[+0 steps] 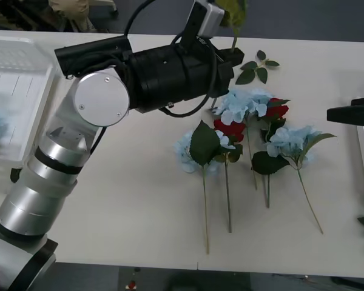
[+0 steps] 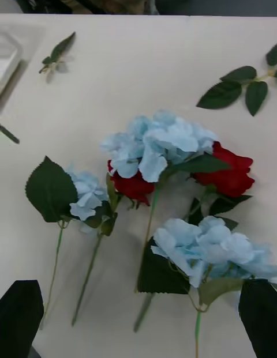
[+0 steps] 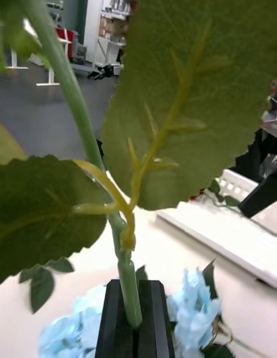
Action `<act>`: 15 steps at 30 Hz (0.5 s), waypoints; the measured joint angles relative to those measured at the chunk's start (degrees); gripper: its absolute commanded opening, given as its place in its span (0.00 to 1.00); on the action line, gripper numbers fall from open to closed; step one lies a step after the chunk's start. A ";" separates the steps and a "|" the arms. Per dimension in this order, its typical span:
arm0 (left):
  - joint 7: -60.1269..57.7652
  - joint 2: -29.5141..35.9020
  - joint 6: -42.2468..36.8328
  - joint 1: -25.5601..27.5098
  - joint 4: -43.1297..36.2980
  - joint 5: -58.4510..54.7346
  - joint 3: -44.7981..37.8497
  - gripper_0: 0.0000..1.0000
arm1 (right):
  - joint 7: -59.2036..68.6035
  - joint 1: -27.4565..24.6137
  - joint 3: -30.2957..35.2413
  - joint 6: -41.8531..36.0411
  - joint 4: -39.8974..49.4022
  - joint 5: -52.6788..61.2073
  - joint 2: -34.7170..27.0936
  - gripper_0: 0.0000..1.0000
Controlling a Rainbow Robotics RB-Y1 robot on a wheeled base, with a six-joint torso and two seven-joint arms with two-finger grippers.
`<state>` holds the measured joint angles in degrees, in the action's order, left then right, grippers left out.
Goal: Put the red flowers into the right box and the blue flowers into the left box
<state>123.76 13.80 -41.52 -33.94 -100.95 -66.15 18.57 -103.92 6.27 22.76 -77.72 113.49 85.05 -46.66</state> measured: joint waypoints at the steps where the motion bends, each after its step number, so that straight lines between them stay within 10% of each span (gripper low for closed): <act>1: 0.00 -0.57 0.56 0.00 0.55 0.12 0.33 0.00 | -1.68 0.00 -0.26 0.85 -0.14 0.58 0.44 1.00; 15: 0.00 -2.25 0.88 0.00 1.64 0.85 0.55 0.00 | -30.98 0.97 -1.63 3.22 -8.68 7.23 13.28 1.00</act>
<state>123.76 11.55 -40.63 -33.94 -99.31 -65.30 19.12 -134.90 7.24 21.13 -74.50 104.81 92.28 -33.37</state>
